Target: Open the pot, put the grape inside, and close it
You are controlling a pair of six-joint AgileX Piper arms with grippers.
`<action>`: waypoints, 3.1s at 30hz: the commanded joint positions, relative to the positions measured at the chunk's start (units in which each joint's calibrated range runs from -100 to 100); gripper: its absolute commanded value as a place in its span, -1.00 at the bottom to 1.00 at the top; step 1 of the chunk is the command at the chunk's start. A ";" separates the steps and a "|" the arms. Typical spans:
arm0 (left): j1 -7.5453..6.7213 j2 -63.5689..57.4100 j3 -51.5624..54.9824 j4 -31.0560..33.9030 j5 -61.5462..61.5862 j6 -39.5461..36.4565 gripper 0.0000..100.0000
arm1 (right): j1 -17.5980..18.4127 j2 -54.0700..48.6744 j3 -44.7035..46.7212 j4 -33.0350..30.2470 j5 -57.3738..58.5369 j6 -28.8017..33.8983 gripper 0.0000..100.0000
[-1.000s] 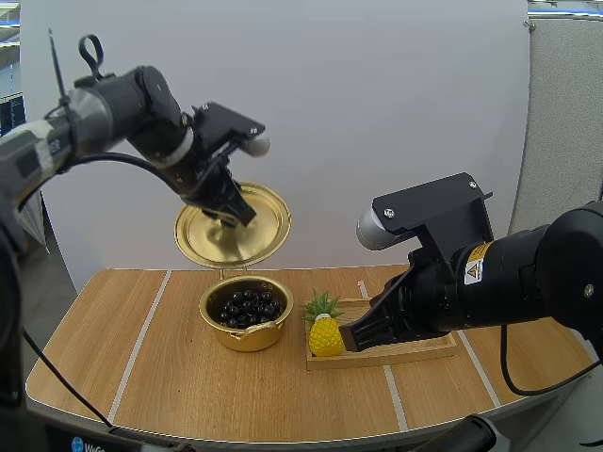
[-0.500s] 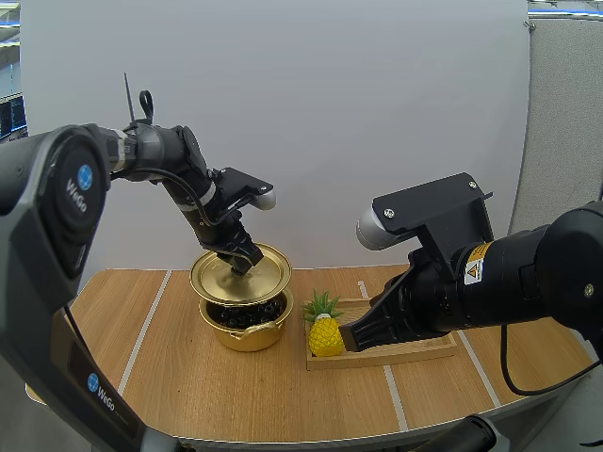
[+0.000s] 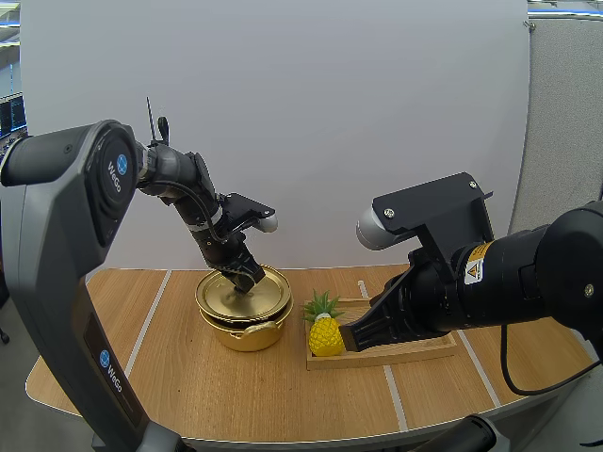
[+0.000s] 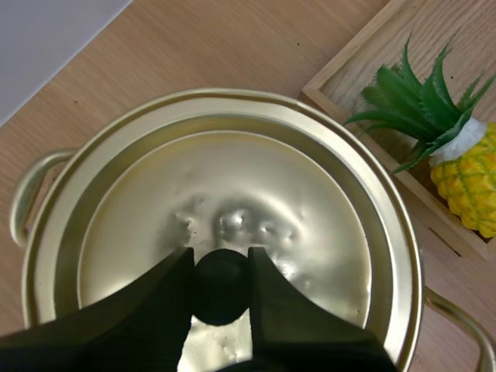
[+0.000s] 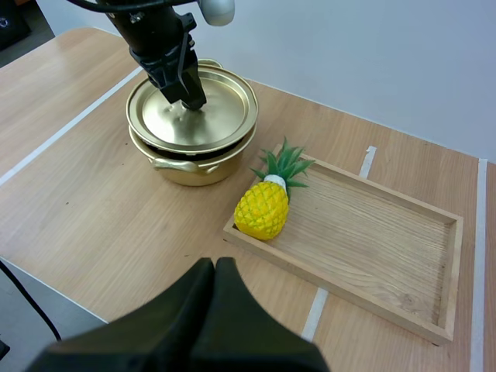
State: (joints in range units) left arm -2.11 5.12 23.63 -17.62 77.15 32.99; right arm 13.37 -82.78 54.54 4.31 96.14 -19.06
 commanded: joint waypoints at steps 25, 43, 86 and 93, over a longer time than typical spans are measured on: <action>-0.05 0.10 4.59 -2.72 -2.32 1.79 -1.00 | -0.20 -0.44 0.08 0.15 0.04 -0.30 -1.00; -0.05 -6.34 3.38 -3.61 -1.74 2.33 1.00 | -0.20 -0.44 0.08 0.15 0.04 -0.30 -1.00; -0.05 -79.36 4.05 -3.27 22.85 -7.90 1.00 | -1.14 -0.60 0.08 0.15 -0.27 -0.30 -1.00; -0.05 -87.85 10.99 -4.74 22.85 -8.74 0.76 | -3.16 -7.28 0.08 1.02 -0.48 -0.30 -1.00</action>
State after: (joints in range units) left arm -2.11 -80.41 32.67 -20.87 99.56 24.90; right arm 11.34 -86.45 54.54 5.07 96.14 -19.06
